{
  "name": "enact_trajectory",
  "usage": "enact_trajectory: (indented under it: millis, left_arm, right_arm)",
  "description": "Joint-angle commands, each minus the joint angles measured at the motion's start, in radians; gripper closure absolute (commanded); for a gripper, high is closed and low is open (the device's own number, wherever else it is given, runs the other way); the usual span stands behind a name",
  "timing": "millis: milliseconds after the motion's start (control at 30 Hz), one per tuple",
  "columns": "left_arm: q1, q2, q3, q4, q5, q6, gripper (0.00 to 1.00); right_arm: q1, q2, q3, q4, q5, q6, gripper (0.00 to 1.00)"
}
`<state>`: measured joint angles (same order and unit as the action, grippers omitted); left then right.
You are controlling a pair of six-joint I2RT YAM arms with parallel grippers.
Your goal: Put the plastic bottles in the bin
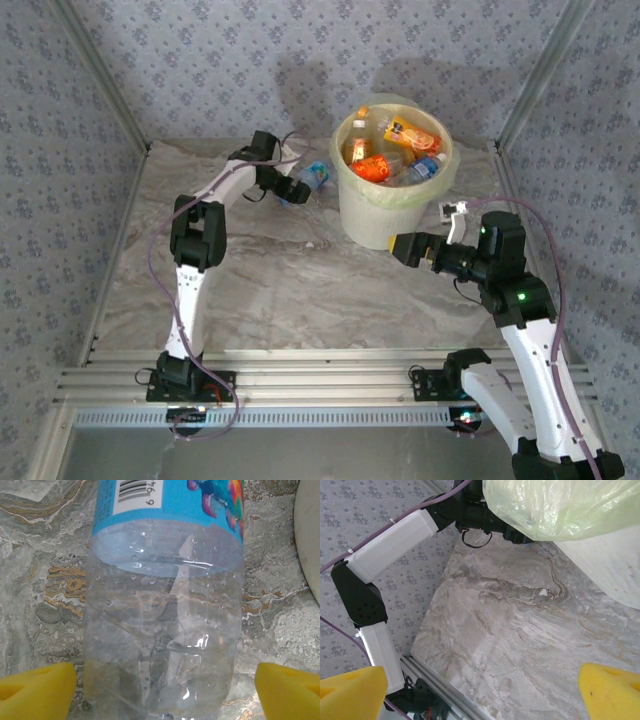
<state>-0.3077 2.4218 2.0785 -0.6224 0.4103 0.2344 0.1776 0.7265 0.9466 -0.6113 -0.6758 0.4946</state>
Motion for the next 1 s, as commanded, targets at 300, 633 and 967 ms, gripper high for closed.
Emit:
enact_trajectory:
  millis: [300,633,967]
  left_arm:
    - [-0.022,0.070,0.117,-0.133,0.041,-0.013,0.19]
    - [-0.031,0.090,0.160,-0.174,0.046,-0.048,0.33]
    - [-0.031,-0.128,-0.097,0.006,0.107,-0.191,0.42]
  right_arm:
    - [0.006,-0.016,0.028,-0.048,0.032,0.011,0.00]
    - [0.005,-0.036,0.030,-0.065,0.036,0.010,0.00]
    - [0.008,-0.060,0.010,-0.033,0.021,0.027,0.00]
